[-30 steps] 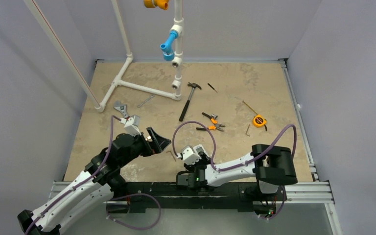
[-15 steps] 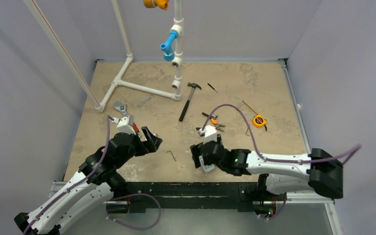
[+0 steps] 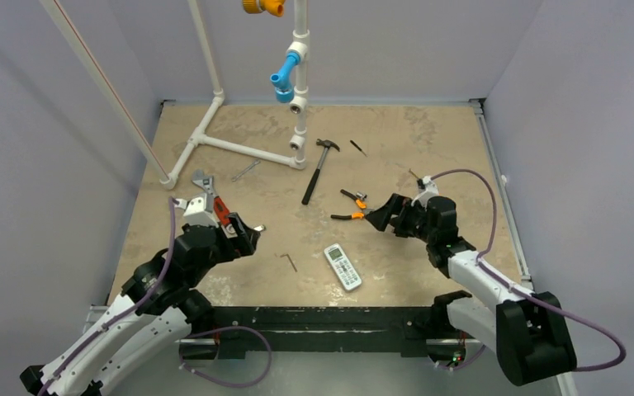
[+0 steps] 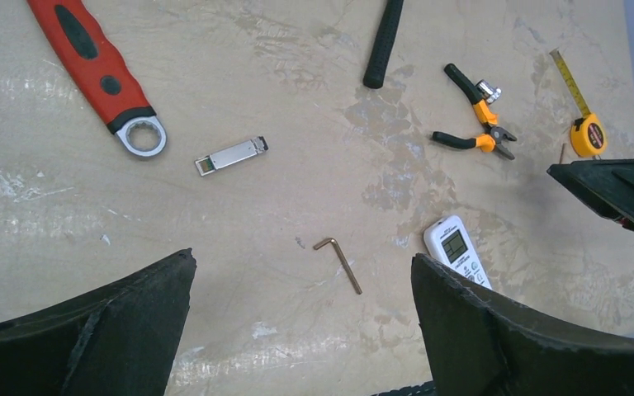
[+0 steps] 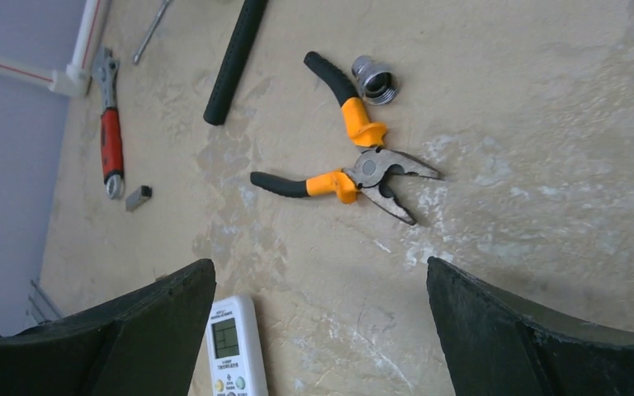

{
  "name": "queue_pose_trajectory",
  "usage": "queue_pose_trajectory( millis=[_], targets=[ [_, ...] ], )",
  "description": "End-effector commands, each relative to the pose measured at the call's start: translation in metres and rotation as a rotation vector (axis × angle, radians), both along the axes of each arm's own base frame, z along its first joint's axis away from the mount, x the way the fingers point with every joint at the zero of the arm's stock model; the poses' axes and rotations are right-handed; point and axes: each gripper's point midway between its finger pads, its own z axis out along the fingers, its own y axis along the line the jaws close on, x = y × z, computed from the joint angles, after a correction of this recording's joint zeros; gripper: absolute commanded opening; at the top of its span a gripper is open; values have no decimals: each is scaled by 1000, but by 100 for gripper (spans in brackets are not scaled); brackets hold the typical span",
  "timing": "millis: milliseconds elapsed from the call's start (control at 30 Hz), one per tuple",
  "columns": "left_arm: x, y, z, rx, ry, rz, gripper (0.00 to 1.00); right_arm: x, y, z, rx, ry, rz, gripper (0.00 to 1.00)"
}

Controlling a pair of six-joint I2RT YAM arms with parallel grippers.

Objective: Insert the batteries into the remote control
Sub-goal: Reset both arms

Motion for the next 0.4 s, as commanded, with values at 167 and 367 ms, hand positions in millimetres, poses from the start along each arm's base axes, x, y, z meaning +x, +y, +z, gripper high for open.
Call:
queue_pose_trajectory(
  millis=[167, 367],
  targets=[
    [-3, 12, -3, 25, -43, 13, 100, 15, -68, 27, -62, -100, -269, 99],
    [-1, 18, -7, 32, -22, 67, 100, 9, -89, 51, -111, -178, -369, 99]
  ],
)
